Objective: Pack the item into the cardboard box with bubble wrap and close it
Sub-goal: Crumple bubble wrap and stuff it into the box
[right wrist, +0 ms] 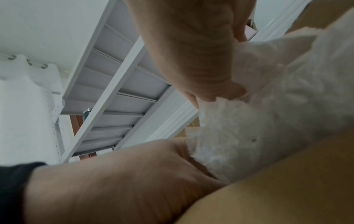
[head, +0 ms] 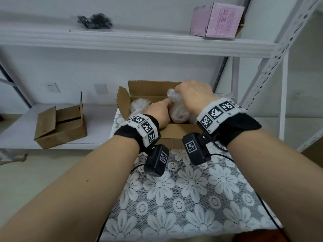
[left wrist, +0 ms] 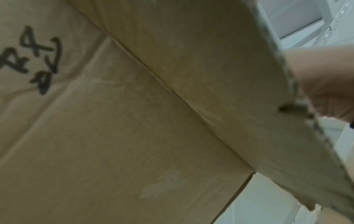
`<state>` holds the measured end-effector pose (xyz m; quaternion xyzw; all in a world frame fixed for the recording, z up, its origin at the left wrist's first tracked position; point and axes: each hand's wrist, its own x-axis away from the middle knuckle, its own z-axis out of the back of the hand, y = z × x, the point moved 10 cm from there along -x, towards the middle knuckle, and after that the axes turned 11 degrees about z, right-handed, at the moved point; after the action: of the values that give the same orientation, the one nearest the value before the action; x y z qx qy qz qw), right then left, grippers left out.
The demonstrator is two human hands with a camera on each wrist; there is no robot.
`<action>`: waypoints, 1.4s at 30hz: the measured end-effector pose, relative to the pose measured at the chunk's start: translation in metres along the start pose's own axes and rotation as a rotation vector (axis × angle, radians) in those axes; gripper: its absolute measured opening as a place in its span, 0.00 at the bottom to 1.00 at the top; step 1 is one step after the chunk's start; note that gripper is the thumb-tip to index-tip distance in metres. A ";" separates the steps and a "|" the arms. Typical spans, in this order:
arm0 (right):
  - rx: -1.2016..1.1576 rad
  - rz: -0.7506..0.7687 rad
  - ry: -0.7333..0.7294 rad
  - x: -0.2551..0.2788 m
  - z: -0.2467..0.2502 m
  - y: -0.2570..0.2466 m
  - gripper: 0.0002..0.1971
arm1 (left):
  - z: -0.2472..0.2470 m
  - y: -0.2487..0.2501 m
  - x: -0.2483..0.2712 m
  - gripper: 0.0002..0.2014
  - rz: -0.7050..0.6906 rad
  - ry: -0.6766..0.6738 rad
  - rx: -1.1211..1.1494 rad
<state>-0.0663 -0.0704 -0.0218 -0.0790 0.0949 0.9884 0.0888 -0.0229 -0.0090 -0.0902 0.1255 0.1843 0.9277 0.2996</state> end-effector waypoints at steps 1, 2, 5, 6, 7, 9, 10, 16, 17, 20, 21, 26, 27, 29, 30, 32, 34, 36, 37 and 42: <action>-0.010 -0.006 -0.006 -0.001 -0.002 0.000 0.17 | -0.001 0.000 0.000 0.16 -0.023 -0.009 0.016; -0.029 -0.014 -0.016 -0.002 -0.004 0.000 0.18 | -0.002 0.001 0.001 0.14 -0.037 -0.021 0.017; -0.213 -0.068 -0.061 -0.003 -0.015 0.006 0.27 | -0.003 0.003 -0.001 0.11 -0.063 -0.041 -0.002; -0.349 -0.093 -0.080 -0.001 -0.020 0.009 0.33 | -0.004 0.003 -0.001 0.12 -0.065 -0.058 0.011; -0.498 -0.101 -0.082 0.001 -0.023 0.010 0.38 | -0.005 0.003 -0.001 0.13 -0.060 -0.081 0.020; -0.694 -0.060 -0.030 0.005 -0.021 0.007 0.45 | -0.006 0.002 0.000 0.16 -0.039 -0.112 0.009; -0.707 -0.020 -0.007 0.009 -0.018 0.004 0.46 | -0.007 0.002 0.000 0.17 -0.036 -0.123 0.004; -0.353 0.131 -0.092 0.016 -0.021 -0.014 0.37 | -0.014 0.004 0.000 0.18 -0.031 -0.172 -0.113; -0.320 0.125 -0.109 0.014 -0.021 -0.013 0.36 | -0.014 0.004 0.000 0.18 -0.022 -0.167 -0.105; -0.272 0.092 -0.147 0.009 -0.022 -0.010 0.34 | -0.010 -0.004 -0.005 0.19 0.042 -0.140 -0.001; -0.268 0.078 -0.155 0.009 -0.023 -0.009 0.34 | -0.009 -0.008 -0.008 0.21 0.078 -0.126 0.048; -0.211 0.033 -0.156 0.006 -0.026 -0.002 0.28 | -0.008 -0.006 -0.013 0.16 0.065 -0.107 0.066; -0.206 0.027 -0.163 0.005 -0.025 -0.001 0.26 | -0.009 -0.006 -0.015 0.15 0.064 -0.117 0.053; -0.237 0.014 -0.209 0.003 -0.028 0.001 0.25 | -0.011 -0.005 -0.015 0.14 0.055 -0.137 0.004; -0.273 0.006 -0.247 0.002 -0.034 0.000 0.25 | -0.013 -0.004 -0.015 0.14 0.052 -0.147 -0.015; -0.351 -0.006 -0.324 0.003 -0.049 -0.003 0.25 | -0.015 -0.002 -0.015 0.15 0.048 -0.158 -0.036; -0.356 -0.029 -0.330 0.000 -0.058 -0.002 0.25 | -0.013 0.000 -0.017 0.15 0.041 -0.130 -0.029; -0.357 -0.055 -0.345 -0.002 -0.064 0.001 0.21 | -0.013 -0.003 -0.018 0.14 0.057 -0.114 -0.008; -0.356 -0.051 -0.366 -0.003 -0.068 0.001 0.17 | -0.010 -0.004 -0.018 0.11 0.060 -0.090 0.013; -0.444 -0.065 -0.405 -0.005 -0.082 0.004 0.08 | -0.004 -0.014 -0.020 0.04 0.071 0.014 0.217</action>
<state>-0.0511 -0.0918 -0.0999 0.0991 -0.1458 0.9773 0.1178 -0.0015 -0.0116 -0.1017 0.1570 0.2814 0.9131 0.2499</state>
